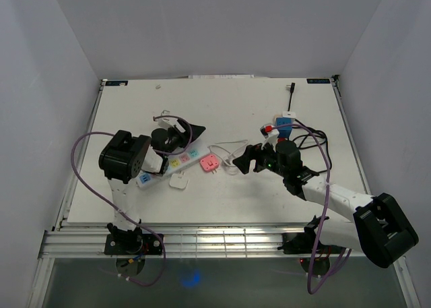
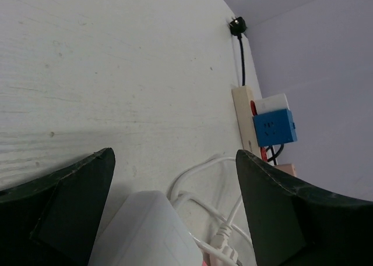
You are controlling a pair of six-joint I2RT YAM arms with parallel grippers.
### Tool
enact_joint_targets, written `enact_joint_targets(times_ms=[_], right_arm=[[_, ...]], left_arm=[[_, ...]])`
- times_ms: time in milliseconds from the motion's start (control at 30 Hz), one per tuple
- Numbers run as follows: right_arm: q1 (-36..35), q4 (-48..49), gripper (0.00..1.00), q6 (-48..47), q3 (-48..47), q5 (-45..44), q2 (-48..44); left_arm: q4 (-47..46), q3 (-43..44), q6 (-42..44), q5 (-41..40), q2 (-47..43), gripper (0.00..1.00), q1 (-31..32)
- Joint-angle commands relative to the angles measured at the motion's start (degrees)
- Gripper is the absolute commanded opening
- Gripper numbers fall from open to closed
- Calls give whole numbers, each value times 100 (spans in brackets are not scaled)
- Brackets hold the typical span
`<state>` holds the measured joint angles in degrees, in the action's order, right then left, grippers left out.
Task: Insert the plug
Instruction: Move the socket to the center of the board.
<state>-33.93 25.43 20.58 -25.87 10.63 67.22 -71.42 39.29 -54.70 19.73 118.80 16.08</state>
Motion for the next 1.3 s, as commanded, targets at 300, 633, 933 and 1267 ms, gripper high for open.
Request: enact_joint_targets(times_ms=[300,633,933,1267], right_arm=[[-26,59,90,-89,-261,35,28],[-17,102,90,-107,-208,141,-77],[-8,94,90,-159,-85,44,-315],[-8,190,90,-186,-15,176,-376]], left_arm=[[3774,88,442,-1409,-2334,98,-631],[4373,-1019,170,-619,-4056,98,-2222],[4751,-2222,-269,-1506,-5393,98,-2434],[4171,-3049,-384,-1814,-5455,98,-2478]])
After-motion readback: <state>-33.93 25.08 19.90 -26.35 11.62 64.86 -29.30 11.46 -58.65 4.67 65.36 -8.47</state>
